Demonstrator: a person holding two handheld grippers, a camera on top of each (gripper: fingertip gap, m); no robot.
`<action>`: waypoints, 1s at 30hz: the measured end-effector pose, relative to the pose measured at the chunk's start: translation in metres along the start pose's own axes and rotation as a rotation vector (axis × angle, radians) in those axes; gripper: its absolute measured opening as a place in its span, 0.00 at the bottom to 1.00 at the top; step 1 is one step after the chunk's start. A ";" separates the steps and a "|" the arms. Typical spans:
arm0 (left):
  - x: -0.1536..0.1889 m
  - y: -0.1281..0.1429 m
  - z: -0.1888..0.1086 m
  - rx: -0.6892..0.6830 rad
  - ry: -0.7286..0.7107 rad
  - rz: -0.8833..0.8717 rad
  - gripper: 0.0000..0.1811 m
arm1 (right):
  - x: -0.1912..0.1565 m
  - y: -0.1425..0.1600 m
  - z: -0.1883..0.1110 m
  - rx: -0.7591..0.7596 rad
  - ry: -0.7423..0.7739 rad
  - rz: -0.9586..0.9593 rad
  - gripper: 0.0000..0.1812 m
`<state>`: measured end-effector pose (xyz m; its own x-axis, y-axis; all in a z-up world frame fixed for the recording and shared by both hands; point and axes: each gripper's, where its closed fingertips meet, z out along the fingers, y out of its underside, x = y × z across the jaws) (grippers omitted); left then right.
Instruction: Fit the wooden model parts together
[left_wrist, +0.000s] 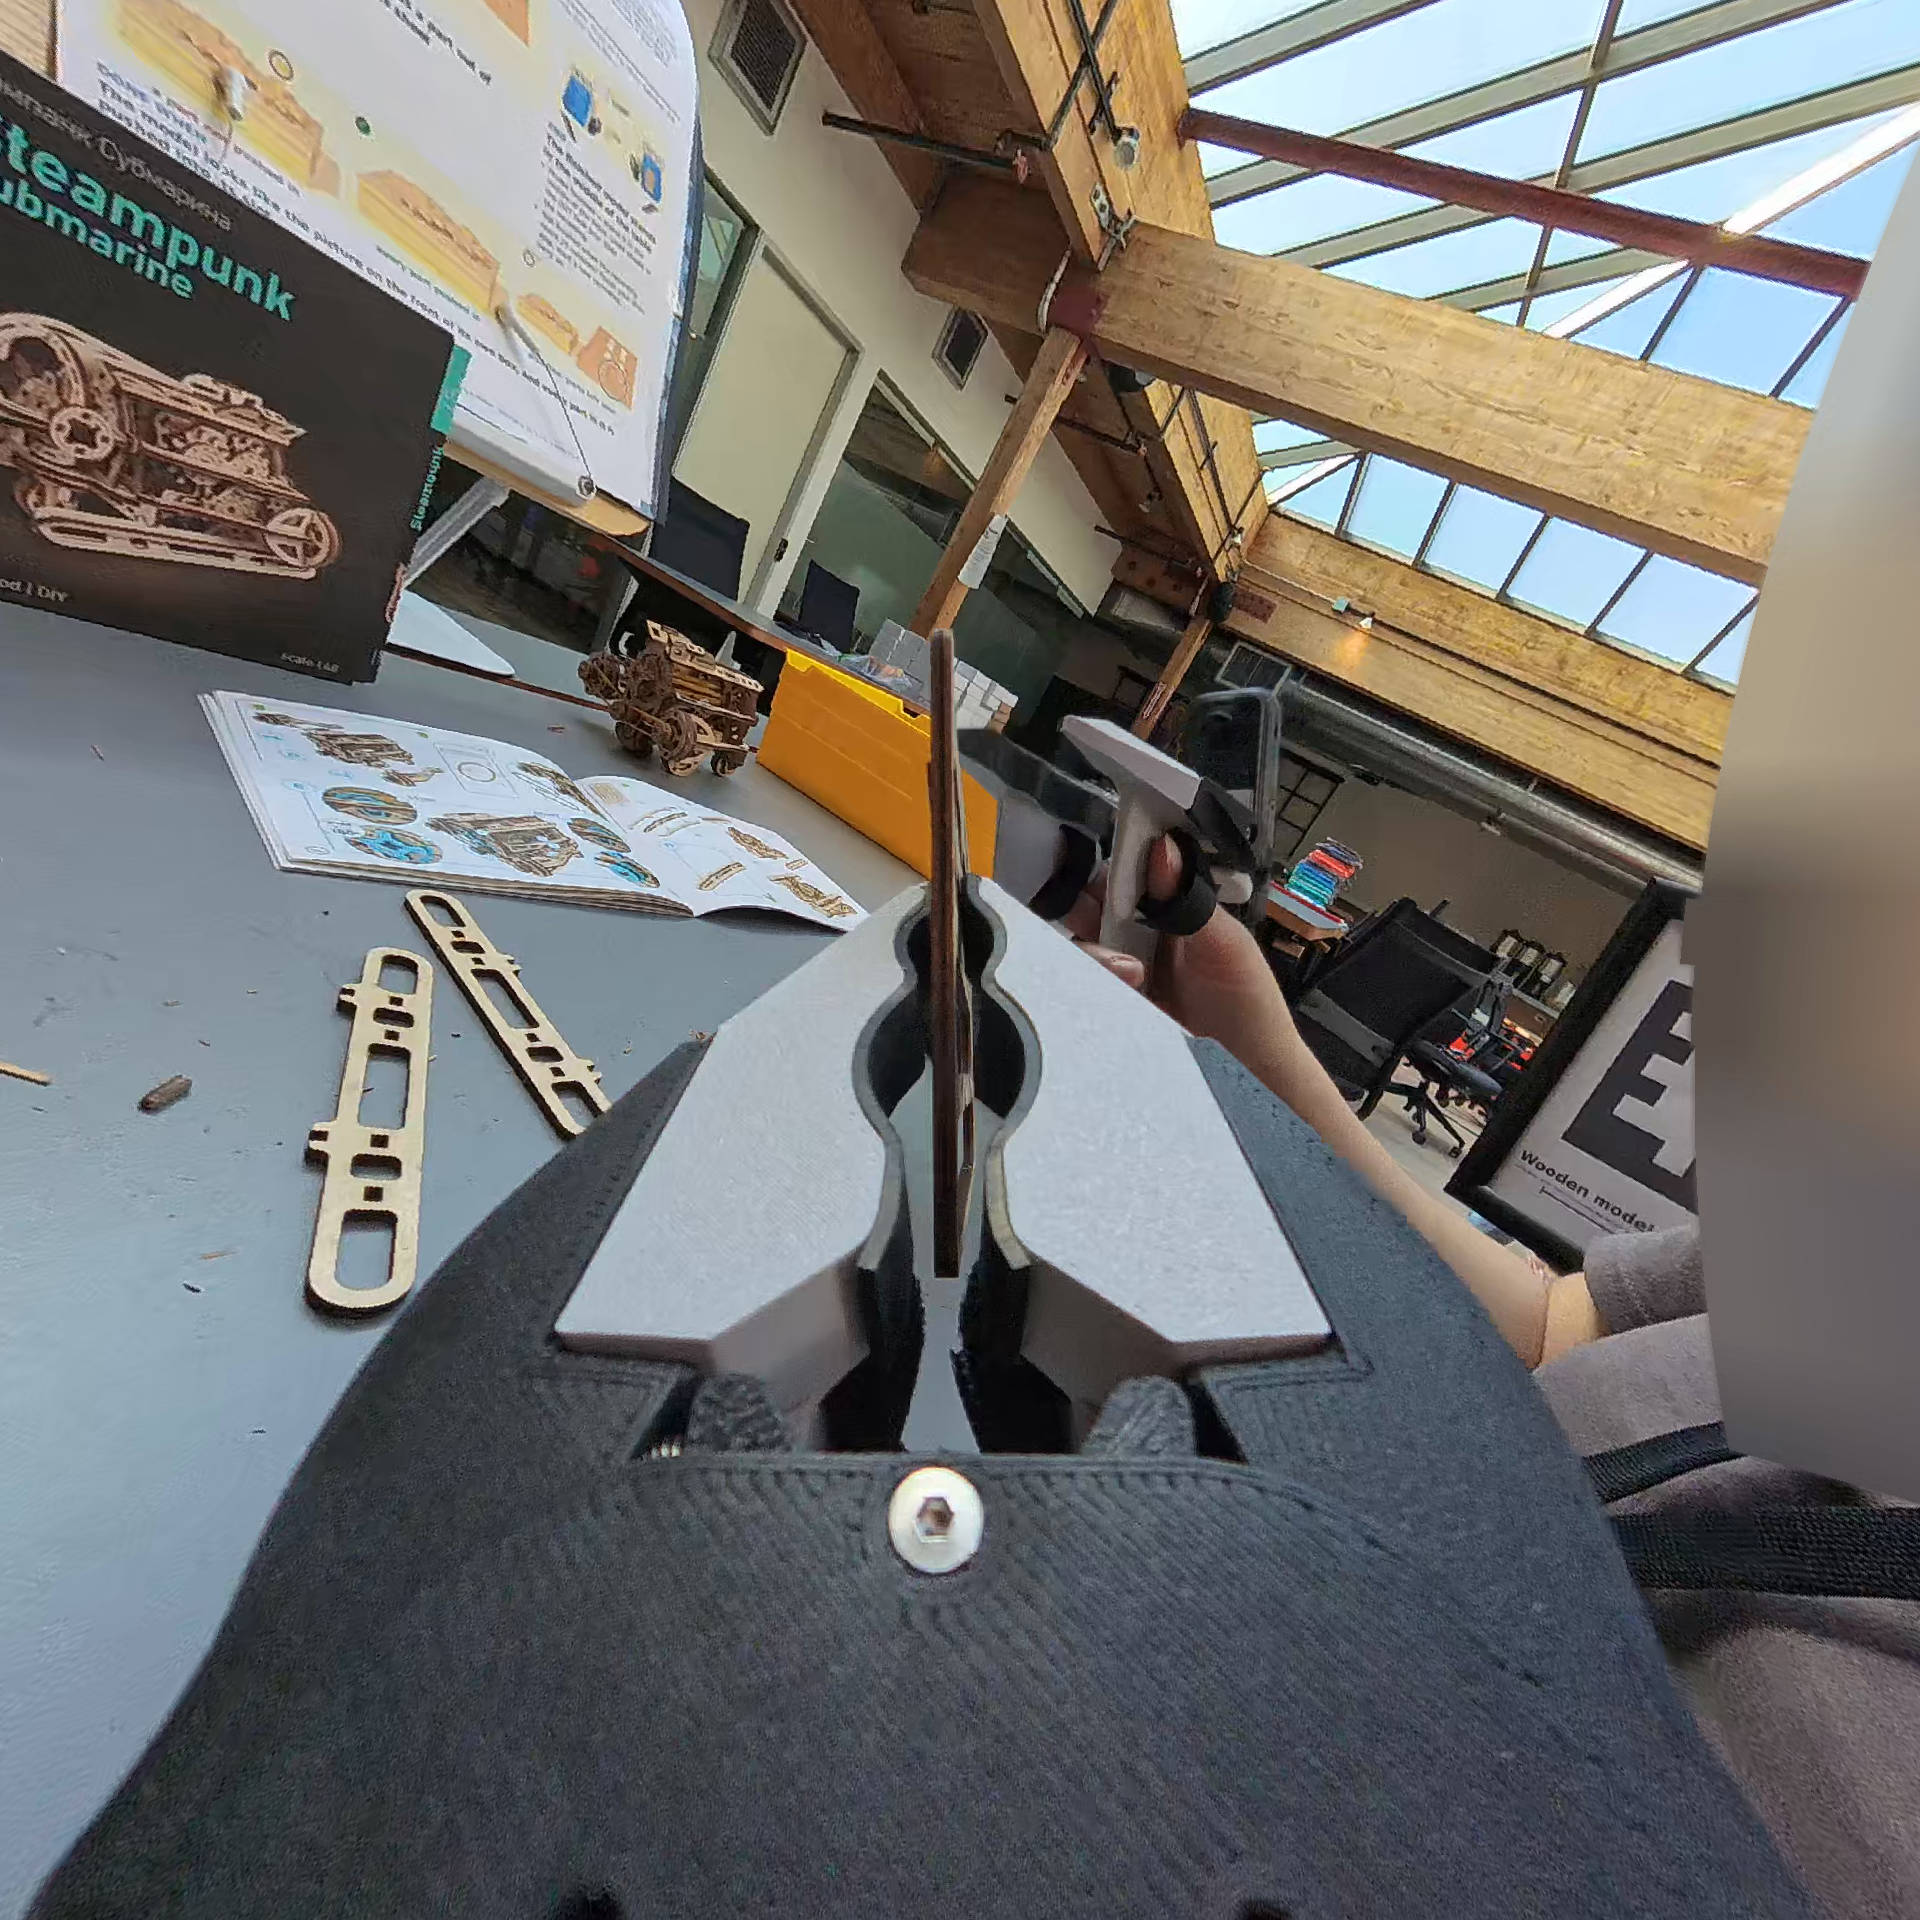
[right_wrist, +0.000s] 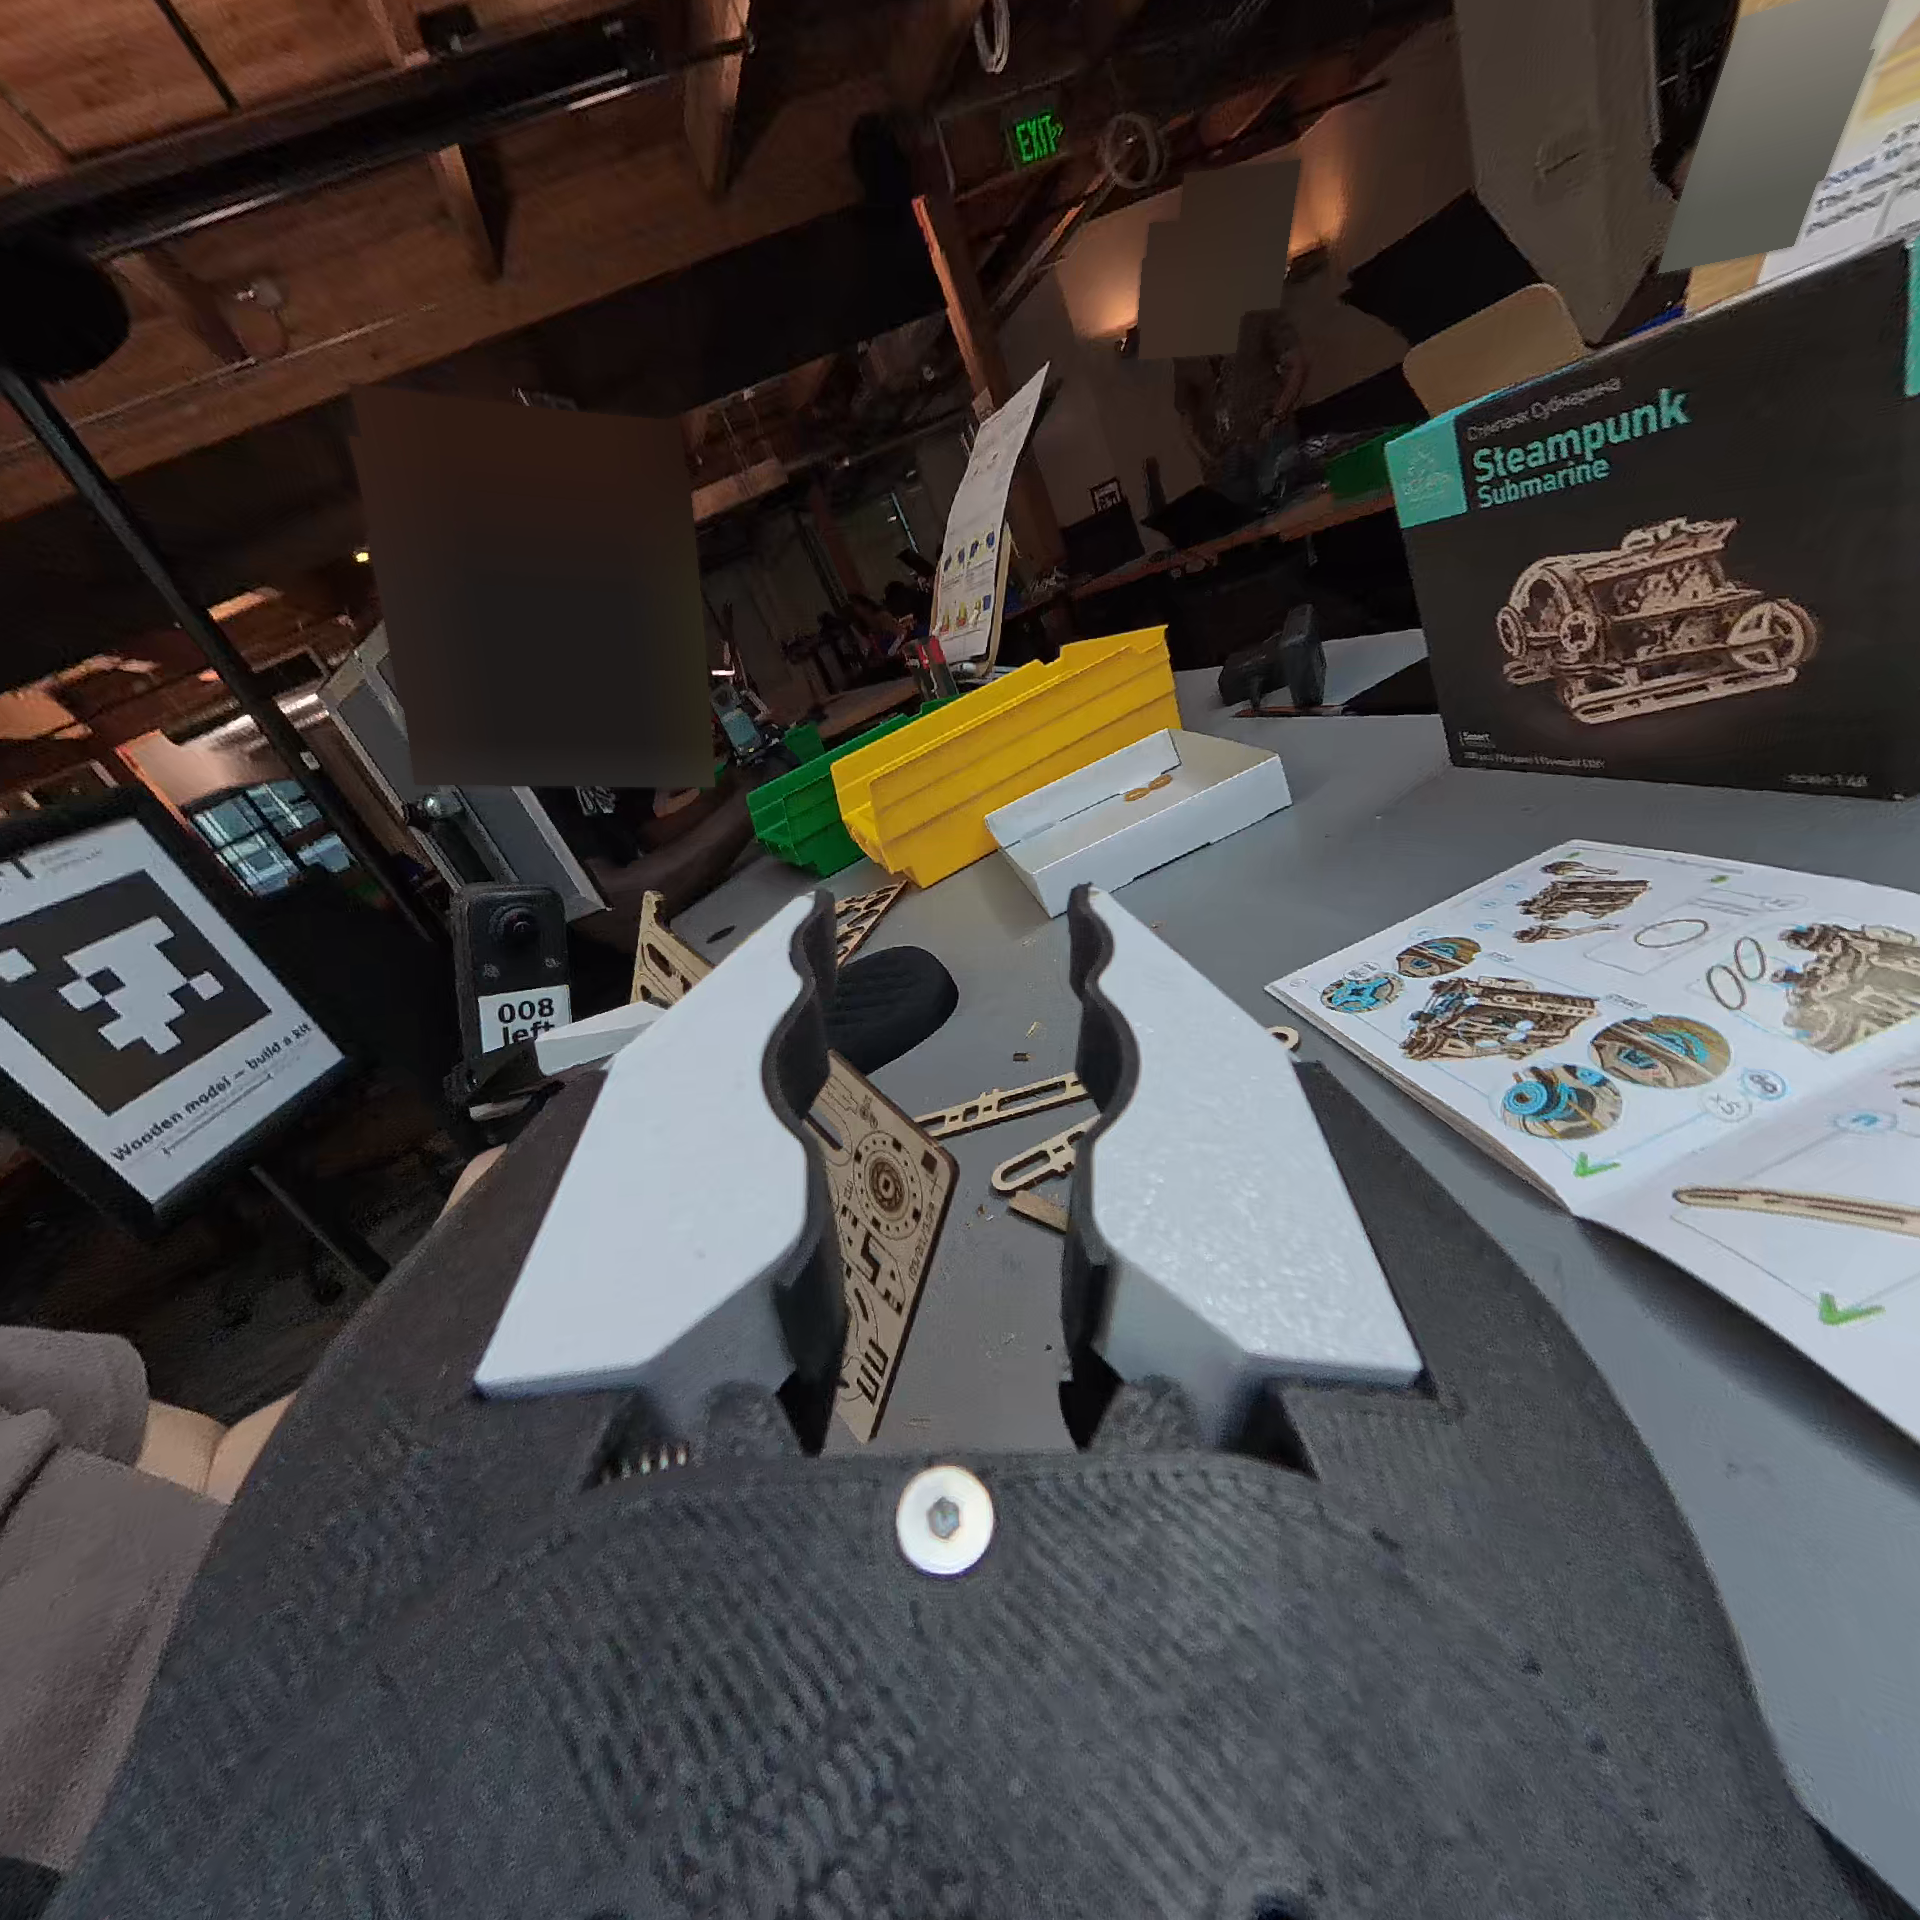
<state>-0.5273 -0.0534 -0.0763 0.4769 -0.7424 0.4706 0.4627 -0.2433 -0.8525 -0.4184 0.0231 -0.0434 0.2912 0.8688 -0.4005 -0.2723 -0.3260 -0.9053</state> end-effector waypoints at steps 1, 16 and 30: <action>0.001 -0.003 -0.001 0.021 0.008 -0.018 0.00 | 0.005 0.003 -0.006 0.017 0.001 0.061 0.28; 0.025 -0.011 -0.002 -0.105 0.212 -0.115 0.11 | -0.046 0.032 -0.017 -0.459 -0.526 0.354 0.00; 0.012 0.051 -0.006 -0.529 0.239 -0.228 0.05 | -0.018 0.062 -0.024 -0.915 -0.599 0.394 0.00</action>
<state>-0.5029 -0.0786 -0.1154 0.2008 -0.7399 0.6420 0.0705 -0.6427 -0.7628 -0.4185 -0.0218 -0.0958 -0.2134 0.6050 -0.7671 0.5877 -0.5478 -0.5955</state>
